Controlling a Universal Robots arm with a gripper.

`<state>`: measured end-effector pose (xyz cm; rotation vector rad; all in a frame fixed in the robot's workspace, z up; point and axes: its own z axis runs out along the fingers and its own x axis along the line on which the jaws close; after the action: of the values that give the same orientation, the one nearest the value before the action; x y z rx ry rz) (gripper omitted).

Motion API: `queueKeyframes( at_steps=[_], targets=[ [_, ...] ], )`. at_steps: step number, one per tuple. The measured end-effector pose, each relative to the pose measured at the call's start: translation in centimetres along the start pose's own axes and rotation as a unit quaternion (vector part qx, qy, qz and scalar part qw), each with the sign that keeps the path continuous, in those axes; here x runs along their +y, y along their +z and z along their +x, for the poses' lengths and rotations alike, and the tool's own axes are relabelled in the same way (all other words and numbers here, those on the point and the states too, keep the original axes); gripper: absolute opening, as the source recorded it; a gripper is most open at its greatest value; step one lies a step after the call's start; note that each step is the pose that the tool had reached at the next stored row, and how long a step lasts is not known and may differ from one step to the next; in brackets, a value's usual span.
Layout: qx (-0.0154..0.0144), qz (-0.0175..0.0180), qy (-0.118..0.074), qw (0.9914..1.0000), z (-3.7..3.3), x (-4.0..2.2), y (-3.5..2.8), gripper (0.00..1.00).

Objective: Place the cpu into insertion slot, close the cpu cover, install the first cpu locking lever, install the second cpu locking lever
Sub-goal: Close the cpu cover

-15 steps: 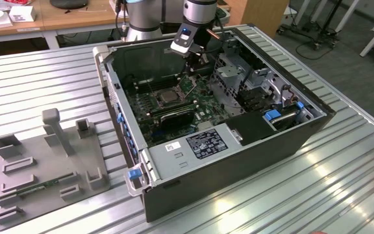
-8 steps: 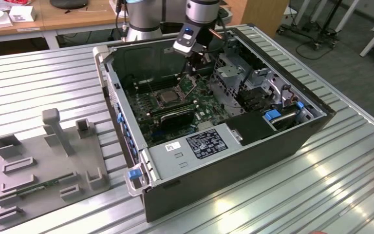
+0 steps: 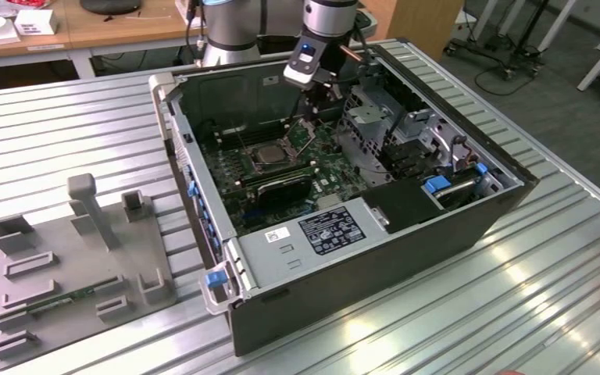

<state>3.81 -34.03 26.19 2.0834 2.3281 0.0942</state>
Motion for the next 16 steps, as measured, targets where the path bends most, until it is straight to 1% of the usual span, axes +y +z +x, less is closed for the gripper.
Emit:
queueKeyframes(
  at_steps=[7, 13, 16],
  targets=[
    [0.0000, 0.0000, 0.000, 1.00000, -0.07, 0.60, 0.03, 0.10],
    [0.0001, 0.0000, 0.000, 1.00000, -0.10, 0.91, 0.05, 0.10],
    [0.0000, 0.0000, 0.001, 1.00000, -0.11, 0.94, 0.05, 0.10]
  ],
)
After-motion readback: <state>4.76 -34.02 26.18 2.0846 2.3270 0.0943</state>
